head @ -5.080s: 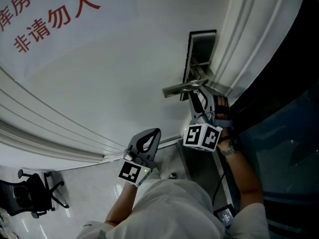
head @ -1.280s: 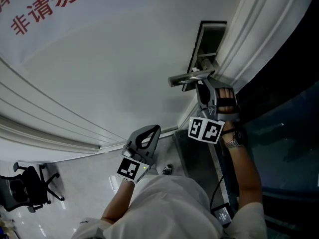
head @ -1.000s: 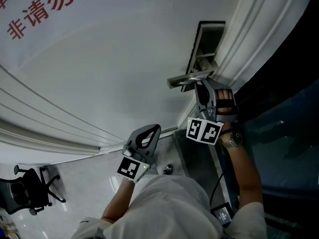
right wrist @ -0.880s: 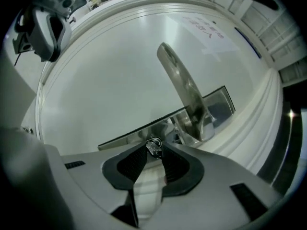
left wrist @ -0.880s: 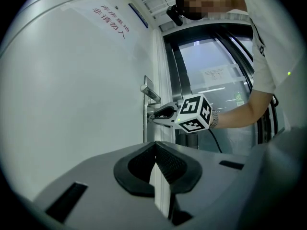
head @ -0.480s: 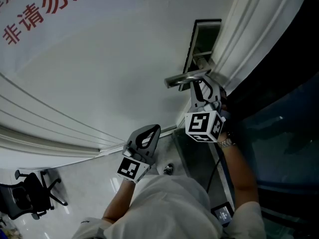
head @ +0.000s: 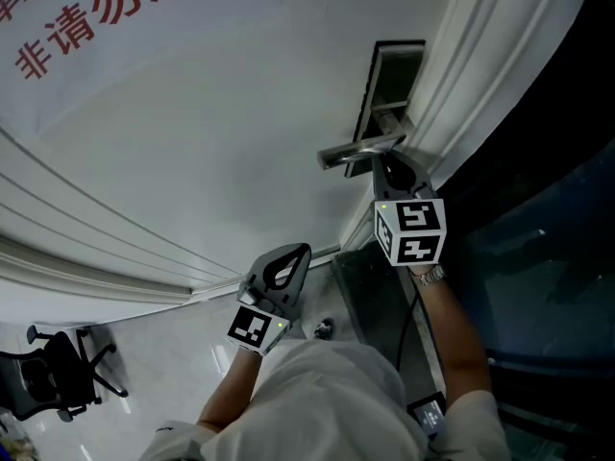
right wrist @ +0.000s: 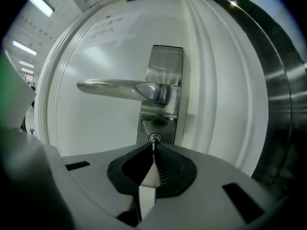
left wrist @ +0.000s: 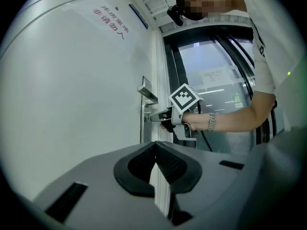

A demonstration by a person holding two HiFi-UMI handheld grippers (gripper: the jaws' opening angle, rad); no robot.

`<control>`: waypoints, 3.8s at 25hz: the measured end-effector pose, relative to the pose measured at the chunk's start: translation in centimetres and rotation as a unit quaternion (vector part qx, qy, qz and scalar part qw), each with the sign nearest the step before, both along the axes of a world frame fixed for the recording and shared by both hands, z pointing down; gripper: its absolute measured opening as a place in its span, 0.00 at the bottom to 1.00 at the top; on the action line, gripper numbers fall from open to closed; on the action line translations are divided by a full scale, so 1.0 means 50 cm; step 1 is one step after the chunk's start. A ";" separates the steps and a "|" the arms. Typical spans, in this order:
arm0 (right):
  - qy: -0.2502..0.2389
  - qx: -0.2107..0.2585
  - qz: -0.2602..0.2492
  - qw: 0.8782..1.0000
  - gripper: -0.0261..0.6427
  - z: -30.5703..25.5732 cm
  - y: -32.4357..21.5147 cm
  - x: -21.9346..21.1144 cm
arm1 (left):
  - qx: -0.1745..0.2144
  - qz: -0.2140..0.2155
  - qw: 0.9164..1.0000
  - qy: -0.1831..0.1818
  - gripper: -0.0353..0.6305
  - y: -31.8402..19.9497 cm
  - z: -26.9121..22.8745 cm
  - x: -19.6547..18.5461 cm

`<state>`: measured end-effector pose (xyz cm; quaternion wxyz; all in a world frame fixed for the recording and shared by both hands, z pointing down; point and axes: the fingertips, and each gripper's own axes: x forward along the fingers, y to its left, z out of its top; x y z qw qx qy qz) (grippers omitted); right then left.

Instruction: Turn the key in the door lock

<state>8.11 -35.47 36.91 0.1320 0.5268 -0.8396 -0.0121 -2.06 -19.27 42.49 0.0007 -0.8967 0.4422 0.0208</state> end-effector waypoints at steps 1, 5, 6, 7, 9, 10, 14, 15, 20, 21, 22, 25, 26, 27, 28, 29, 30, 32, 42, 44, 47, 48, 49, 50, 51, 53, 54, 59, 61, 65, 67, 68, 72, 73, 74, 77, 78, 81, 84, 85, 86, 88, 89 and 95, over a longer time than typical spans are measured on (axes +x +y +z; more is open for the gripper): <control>-0.035 -0.016 -0.002 0.999 0.05 0.000 0.000 0.000 | -0.003 -0.002 1.000 -0.003 0.06 0.001 0.001 -0.003; -0.188 -0.070 -0.006 0.980 0.05 0.000 -0.001 0.005 | 0.001 -0.004 1.000 -0.007 0.06 0.005 0.000 0.000; -0.219 -0.081 -0.005 0.972 0.05 0.001 -0.001 0.006 | 0.002 -0.003 1.000 -0.008 0.06 0.007 0.000 0.003; -0.248 -0.092 -0.005 0.964 0.05 0.002 -0.002 0.008 | -0.002 0.000 1.000 -0.012 0.06 0.010 0.002 0.007; -0.312 -0.121 -0.008 0.942 0.05 0.005 -0.003 0.010 | -0.001 0.001 1.000 -0.013 0.06 0.014 0.003 0.012; -0.347 -0.137 -0.010 0.928 0.05 0.006 -0.004 0.010 | 0.004 0.000 1.000 -0.010 0.06 0.015 0.001 0.013; -0.446 -0.181 -0.007 0.877 0.05 0.007 -0.003 0.012 | 0.008 -0.005 1.000 -0.009 0.06 0.020 -0.004 0.012; -0.462 -0.189 -0.004 0.867 0.05 0.008 -0.002 0.012 | 0.008 -0.006 1.000 -0.010 0.06 0.020 -0.005 0.011; -0.473 -0.213 -0.003 0.855 0.05 0.009 -0.004 0.013 | 0.012 -0.009 1.000 -0.013 0.06 0.025 -0.007 0.010; -0.456 -0.212 -0.006 0.864 0.06 0.009 -0.004 0.013 | 0.012 -0.009 1.000 -0.014 0.06 0.026 -0.007 0.011; -0.434 -0.207 -0.011 0.877 0.08 0.009 -0.004 0.012 | 0.010 -0.009 1.000 -0.015 0.06 0.028 -0.005 0.012; -0.363 -0.181 -0.039 0.913 0.18 0.004 0.006 0.005 | 0.004 -0.012 1.000 -0.015 0.06 0.027 -0.002 0.009; -0.340 -0.172 -0.047 0.923 0.20 0.002 0.010 0.000 | 0.003 -0.014 1.000 -0.014 0.06 0.025 -0.002 0.006; -0.316 -0.161 -0.053 0.934 0.21 0.000 0.014 -0.004 | 0.004 -0.015 1.000 -0.014 0.06 0.024 -0.002 0.004; -0.288 -0.147 -0.056 0.945 0.23 -0.002 0.016 -0.006 | 0.005 -0.015 1.000 -0.014 0.06 0.024 -0.002 0.004; -0.254 -0.128 -0.056 0.957 0.24 -0.004 0.018 -0.005 | 0.006 -0.015 1.000 -0.015 0.06 0.024 -0.003 0.005; -0.215 -0.106 -0.052 0.970 0.25 -0.005 0.019 -0.003 | 0.006 -0.014 1.000 -0.016 0.06 0.025 -0.002 0.006; -0.125 -0.050 -0.043 0.990 0.25 -0.014 0.023 0.003 | 0.004 -0.012 1.000 -0.015 0.06 0.027 -0.001 0.008; 0.309 0.149 -0.025 0.939 0.25 -0.012 0.044 -0.012 | 0.002 -0.014 1.000 -0.011 0.06 0.026 0.002 0.004; 0.352 0.160 -0.025 0.922 0.25 0.002 0.042 -0.014 | 0.002 -0.016 1.000 -0.010 0.06 0.026 0.002 0.001; 0.407 0.182 -0.020 0.895 0.25 0.012 0.039 -0.017 | 0.000 -0.018 1.000 -0.011 0.06 0.027 0.004 -0.004; 0.418 0.188 -0.017 0.889 0.25 0.011 0.037 -0.019 | 0.000 -0.019 1.000 -0.010 0.06 0.027 0.004 -0.005; 0.425 0.193 -0.014 0.884 0.25 0.009 0.035 -0.020 | 0.001 -0.020 1.000 -0.010 0.06 0.026 0.004 -0.007; 0.428 0.193 -0.012 0.883 0.25 0.008 0.033 -0.022 | 0.001 -0.021 1.000 -0.009 0.06 0.026 0.004 -0.008; 0.428 0.191 -0.010 0.883 0.25 0.007 0.030 -0.023 | 0.002 -0.021 1.000 -0.009 0.06 0.025 0.003 -0.009; 0.421 0.184 -0.008 0.888 0.25 0.004 0.024 -0.023 | 0.001 -0.022 1.000 -0.007 0.06 0.023 0.003 -0.010; 0.416 0.182 -0.006 0.891 0.22 0.003 0.023 -0.023 | 0.001 -0.023 1.000 -0.007 0.06 0.023 0.003 -0.010; 0.397 0.177 -0.002 0.901 0.21 0.000 0.022 -0.022 | 0.000 -0.021 1.000 -0.008 0.06 0.020 0.007 -0.011; 0.395 0.178 -0.001 0.901 0.21 0.001 0.022 -0.022 | -0.002 -0.021 1.000 -0.007 0.06 0.019 0.009 -0.010; 0.380 0.175 0.000 0.908 0.20 0.000 0.022 -0.022 | -0.003 -0.021 1.000 -0.005 0.06 0.019 0.009 -0.012; 0.364 0.167 0.002 0.916 0.20 -0.001 0.022 -0.021 | -0.002 -0.021 1.000 -0.005 0.06 0.018 0.008 -0.013; 0.353 0.162 0.004 0.921 0.20 -0.002 0.022 -0.021 | -0.001 -0.021 1.000 -0.004 0.06 0.018 0.006 -0.013; 0.309 0.144 0.012 0.940 0.19 -0.006 0.022 -0.020 | 0.000 -0.018 1.000 -0.004 0.06 0.019 0.004 -0.012; 0.301 0.141 0.013 0.943 0.19 -0.007 0.022 -0.019 | 0.000 -0.017 1.000 -0.004 0.06 0.019 0.004 -0.011; 0.294 0.139 0.014 0.946 0.19 -0.008 0.022 -0.019 | -0.001 -0.017 1.000 -0.005 0.06 0.019 0.005 -0.011; 0.280 0.135 0.017 0.950 0.16 -0.009 0.022 -0.016 | -0.002 -0.017 1.000 -0.004 0.06 0.020 0.005 -0.012; 0.276 0.134 0.019 0.952 0.05 -0.010 0.022 -0.015 | -0.002 -0.017 1.000 -0.004 0.06 0.020 0.006 -0.013; 0.265 0.132 0.023 0.955 0.05 -0.010 0.022 -0.013 | -0.001 -0.018 1.000 -0.007 0.06 0.021 0.007 -0.016; 0.236 0.113 0.023 0.965 0.05 -0.010 0.022 -0.011 | -0.003 -0.018 1.000 -0.008 0.06 0.021 0.008 -0.018; 0.218 0.102 0.023 0.970 0.05 -0.010 0.022 -0.010 | -0.003 -0.018 1.000 -0.008 0.06 0.021 0.008 -0.017; 0.196 0.091 0.022 0.976 0.05 -0.011 0.021 -0.009 | -0.004 -0.017 1.000 -0.009 0.06 0.021 0.008 -0.017; 0.138 0.066 0.018 0.988 0.05 -0.015 0.018 -0.008 | -0.003 -0.016 1.000 -0.009 0.06 0.021 0.008 -0.015; 0.103 0.051 0.015 0.993 0.05 -0.016 0.016 -0.008 | -0.002 -0.014 1.000 -0.010 0.06 0.021 0.008 -0.014; -0.119 -0.040 -0.001 0.992 0.05 -0.016 0.009 0.010 | -0.001 -0.008 1.000 -0.012 0.06 0.024 0.006 -0.004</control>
